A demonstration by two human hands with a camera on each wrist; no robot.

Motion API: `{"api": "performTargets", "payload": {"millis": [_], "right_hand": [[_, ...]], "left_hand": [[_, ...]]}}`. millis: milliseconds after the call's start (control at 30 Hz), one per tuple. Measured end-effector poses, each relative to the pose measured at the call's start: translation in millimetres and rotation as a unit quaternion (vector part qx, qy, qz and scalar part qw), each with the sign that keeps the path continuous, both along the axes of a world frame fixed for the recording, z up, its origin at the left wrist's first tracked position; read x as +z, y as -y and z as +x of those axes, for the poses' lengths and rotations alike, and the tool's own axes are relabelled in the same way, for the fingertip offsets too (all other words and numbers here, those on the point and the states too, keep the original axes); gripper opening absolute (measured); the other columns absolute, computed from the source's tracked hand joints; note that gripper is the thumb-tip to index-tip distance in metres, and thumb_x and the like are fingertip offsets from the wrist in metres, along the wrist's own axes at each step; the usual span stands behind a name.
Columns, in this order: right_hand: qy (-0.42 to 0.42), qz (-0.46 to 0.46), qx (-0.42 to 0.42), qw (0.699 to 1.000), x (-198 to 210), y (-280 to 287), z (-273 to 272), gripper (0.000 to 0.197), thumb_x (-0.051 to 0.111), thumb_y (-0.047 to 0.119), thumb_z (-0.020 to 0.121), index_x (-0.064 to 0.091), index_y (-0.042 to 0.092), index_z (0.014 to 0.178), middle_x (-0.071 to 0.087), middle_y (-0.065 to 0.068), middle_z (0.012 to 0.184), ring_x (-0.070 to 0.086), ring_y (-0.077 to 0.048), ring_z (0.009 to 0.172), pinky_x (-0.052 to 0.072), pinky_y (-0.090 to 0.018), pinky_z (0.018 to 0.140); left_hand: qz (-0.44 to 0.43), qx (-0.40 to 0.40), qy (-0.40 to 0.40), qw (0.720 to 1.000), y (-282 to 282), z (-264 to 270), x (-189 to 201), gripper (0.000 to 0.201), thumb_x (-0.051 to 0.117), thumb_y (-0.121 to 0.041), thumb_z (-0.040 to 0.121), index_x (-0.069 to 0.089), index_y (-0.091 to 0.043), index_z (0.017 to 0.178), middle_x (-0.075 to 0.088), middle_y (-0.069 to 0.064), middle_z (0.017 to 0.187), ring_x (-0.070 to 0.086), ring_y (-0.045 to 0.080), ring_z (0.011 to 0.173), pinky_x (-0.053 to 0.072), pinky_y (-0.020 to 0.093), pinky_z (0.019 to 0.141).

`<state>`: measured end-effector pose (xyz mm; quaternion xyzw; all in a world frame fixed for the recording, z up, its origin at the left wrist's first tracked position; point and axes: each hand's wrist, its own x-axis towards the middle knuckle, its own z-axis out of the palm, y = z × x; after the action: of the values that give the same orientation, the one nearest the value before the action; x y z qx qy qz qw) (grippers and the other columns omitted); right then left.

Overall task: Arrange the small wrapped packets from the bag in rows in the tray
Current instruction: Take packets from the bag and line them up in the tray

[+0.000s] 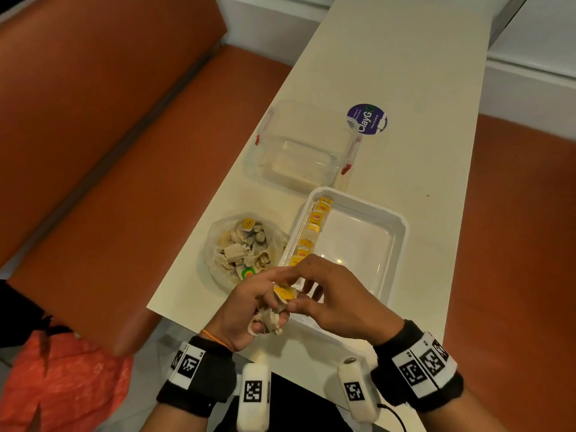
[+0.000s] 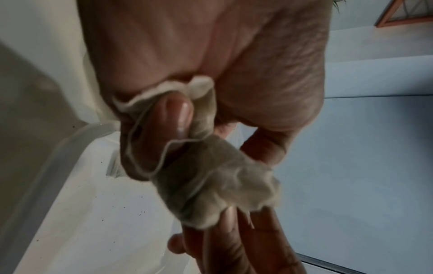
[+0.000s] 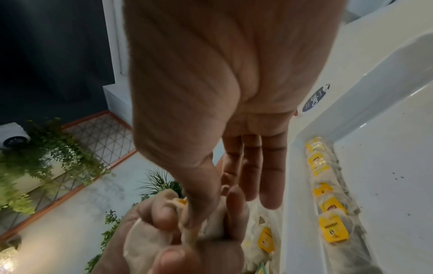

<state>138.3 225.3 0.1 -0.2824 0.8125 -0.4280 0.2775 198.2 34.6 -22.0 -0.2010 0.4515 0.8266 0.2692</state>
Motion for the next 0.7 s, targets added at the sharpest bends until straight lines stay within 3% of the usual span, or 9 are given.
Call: {"api": "performTargets", "payload": {"millis": [133,233,300,400,500,600,700], "right_hand": [[0.013,0.034,0.043,0.998,6.8,-3.8,-6.4,0.042,0.086,0.041,0.081,0.067,0.043,0.119,0.059,0.012,0.107,0.059,-0.008,0.086,0.055,-0.030,0.080],[0.023,0.049,0.037,0.998,11.3,-2.4,-7.4,0.048,0.090,0.050,0.073,0.069,0.039,0.114,0.062,0.013,0.103,0.056,-0.007,0.077,0.054,-0.030,0.077],[0.042,0.033,0.016,0.998,9.6,-2.4,-7.5,0.042,0.090,0.046,0.076,0.073,0.036,0.112,0.066,0.013,0.098,0.057,-0.007,0.075,0.055,-0.031,0.076],[0.057,0.012,0.006,0.998,6.5,-5.6,-8.1,0.030,0.083,0.039,0.086,0.076,0.035,0.114,0.071,0.016,0.100,0.064,-0.007,0.082,0.055,-0.024,0.077],[0.077,0.002,-0.009,0.997,7.4,-7.7,-7.9,0.024,0.081,0.035,0.090,0.077,0.033,0.113,0.073,0.018,0.103,0.067,-0.006,0.087,0.053,-0.019,0.077],[0.101,-0.013,-0.005,0.995,9.1,-11.2,-8.8,0.027,0.083,0.026,0.088,0.078,0.032,0.114,0.073,0.020,0.105,0.069,-0.010,0.089,0.059,-0.028,0.081],[0.098,-0.029,0.028,0.994,12.9,-14.7,-11.1,0.041,0.078,0.014,0.092,0.072,0.037,0.126,0.072,0.015,0.113,0.068,-0.013,0.093,0.059,-0.031,0.086]], "left_hand": [[-0.027,-0.028,-0.006,0.999,-2.3,-0.1,-3.3,0.057,0.055,-0.001,0.063,0.066,-0.002,0.118,0.057,0.028,0.087,0.053,0.025,0.048,0.029,0.016,0.037],[-0.046,-0.021,-0.007,0.999,-5.1,1.1,-4.5,0.043,0.067,-0.008,0.074,0.067,-0.003,0.117,0.060,0.025,0.096,0.055,0.030,0.064,0.037,0.027,0.048],[-0.041,-0.002,-0.005,0.999,-5.8,2.6,-5.2,0.041,0.074,-0.011,0.080,0.069,-0.006,0.120,0.060,0.020,0.093,0.057,0.024,0.057,0.042,0.025,0.047],[-0.037,0.007,-0.002,0.999,-4.0,4.3,-6.9,0.044,0.079,-0.019,0.082,0.071,-0.013,0.125,0.057,0.022,0.091,0.053,0.018,0.046,0.037,0.022,0.041],[-0.028,0.024,-0.003,0.999,-0.7,5.6,-7.1,0.043,0.075,-0.019,0.082,0.072,-0.014,0.125,0.059,0.024,0.095,0.053,0.018,0.044,0.033,0.018,0.036],[-0.020,0.025,-0.013,0.999,-0.6,6.7,-6.4,0.045,0.067,-0.015,0.081,0.072,-0.013,0.126,0.061,0.026,0.097,0.053,0.018,0.044,0.029,0.017,0.034],[0.002,0.032,-0.011,0.999,0.7,6.2,-8.6,0.053,0.060,-0.019,0.082,0.068,-0.009,0.133,0.060,0.030,0.103,0.054,0.019,0.044,0.023,0.017,0.034]]}}
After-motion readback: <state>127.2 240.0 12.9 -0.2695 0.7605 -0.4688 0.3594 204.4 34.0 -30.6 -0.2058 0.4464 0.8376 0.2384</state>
